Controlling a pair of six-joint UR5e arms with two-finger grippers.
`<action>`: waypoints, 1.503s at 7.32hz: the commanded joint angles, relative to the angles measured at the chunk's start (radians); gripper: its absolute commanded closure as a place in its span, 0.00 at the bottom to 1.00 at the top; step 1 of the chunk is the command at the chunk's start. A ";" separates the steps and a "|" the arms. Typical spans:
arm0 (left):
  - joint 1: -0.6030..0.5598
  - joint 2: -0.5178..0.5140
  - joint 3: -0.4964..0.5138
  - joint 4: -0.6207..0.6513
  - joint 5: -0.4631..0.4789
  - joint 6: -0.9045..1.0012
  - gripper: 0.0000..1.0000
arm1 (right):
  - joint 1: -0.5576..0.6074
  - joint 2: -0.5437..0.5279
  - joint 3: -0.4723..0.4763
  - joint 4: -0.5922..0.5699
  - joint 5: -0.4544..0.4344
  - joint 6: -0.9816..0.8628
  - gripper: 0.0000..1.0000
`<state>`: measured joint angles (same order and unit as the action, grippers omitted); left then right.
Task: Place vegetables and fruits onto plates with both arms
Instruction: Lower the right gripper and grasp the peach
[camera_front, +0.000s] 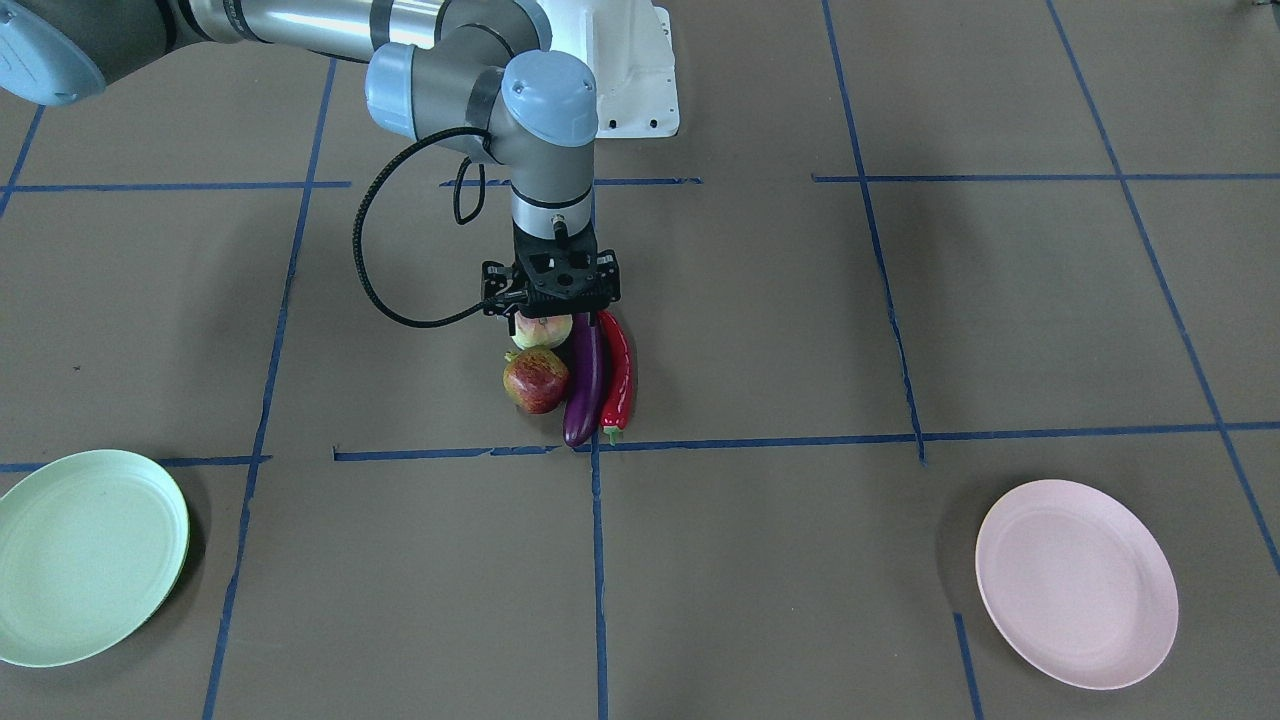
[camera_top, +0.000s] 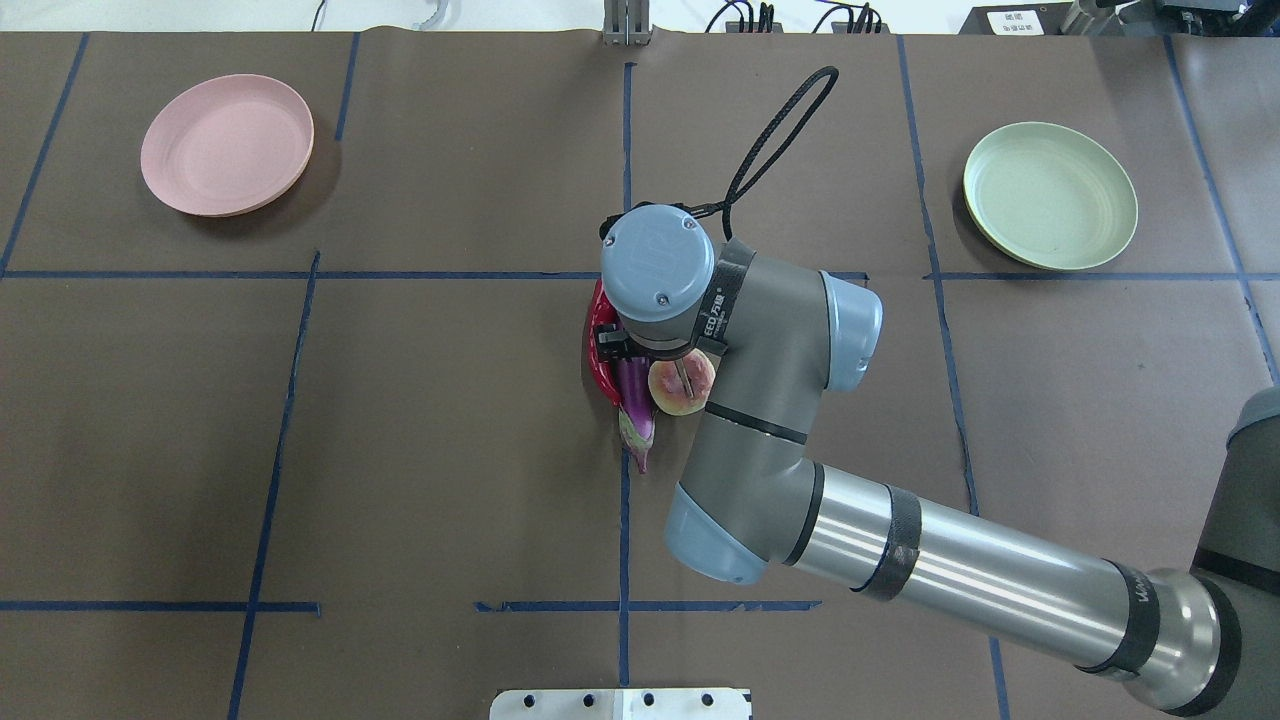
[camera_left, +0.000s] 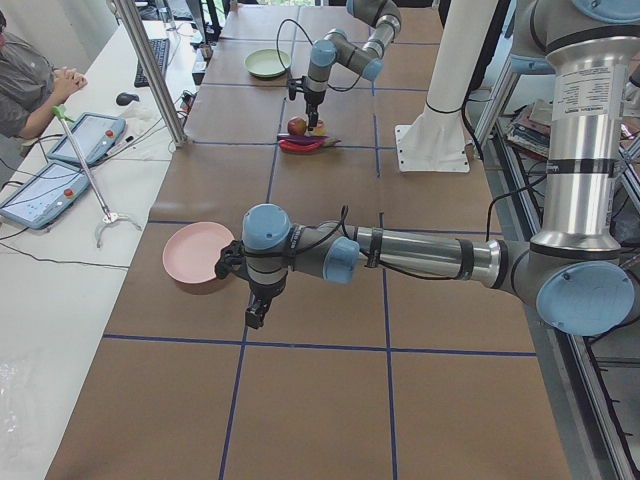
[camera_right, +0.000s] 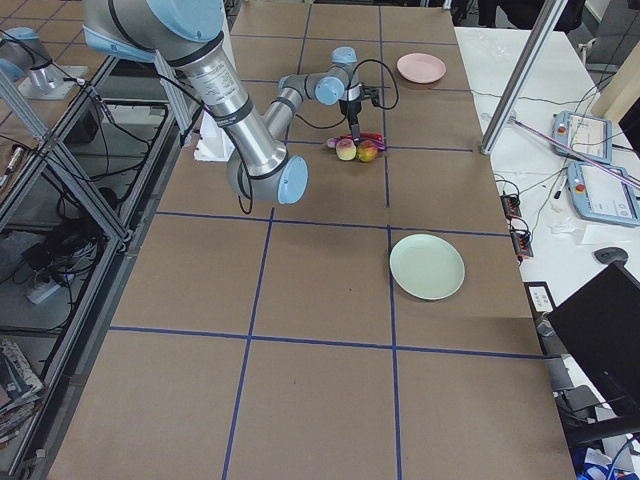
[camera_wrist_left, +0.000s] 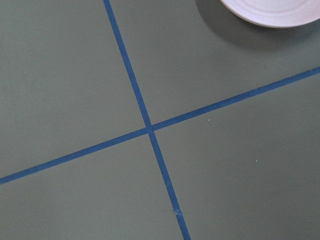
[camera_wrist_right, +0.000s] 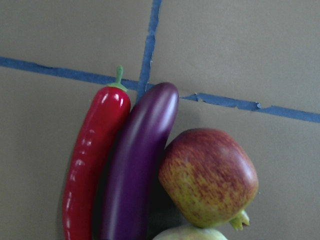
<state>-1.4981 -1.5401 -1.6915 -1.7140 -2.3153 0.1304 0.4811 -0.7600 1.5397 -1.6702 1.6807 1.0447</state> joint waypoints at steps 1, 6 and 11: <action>0.005 0.000 0.000 -0.001 0.000 0.000 0.00 | -0.025 -0.004 -0.001 -0.065 -0.030 -0.011 0.00; 0.005 0.000 0.001 -0.001 0.000 0.000 0.00 | -0.047 -0.012 -0.004 -0.066 -0.033 -0.021 0.41; 0.005 0.002 0.000 -0.002 -0.001 0.002 0.00 | 0.133 -0.057 0.296 -0.381 0.086 -0.288 0.75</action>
<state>-1.4926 -1.5386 -1.6919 -1.7165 -2.3161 0.1318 0.5520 -0.7850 1.7669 -1.9968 1.7272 0.8547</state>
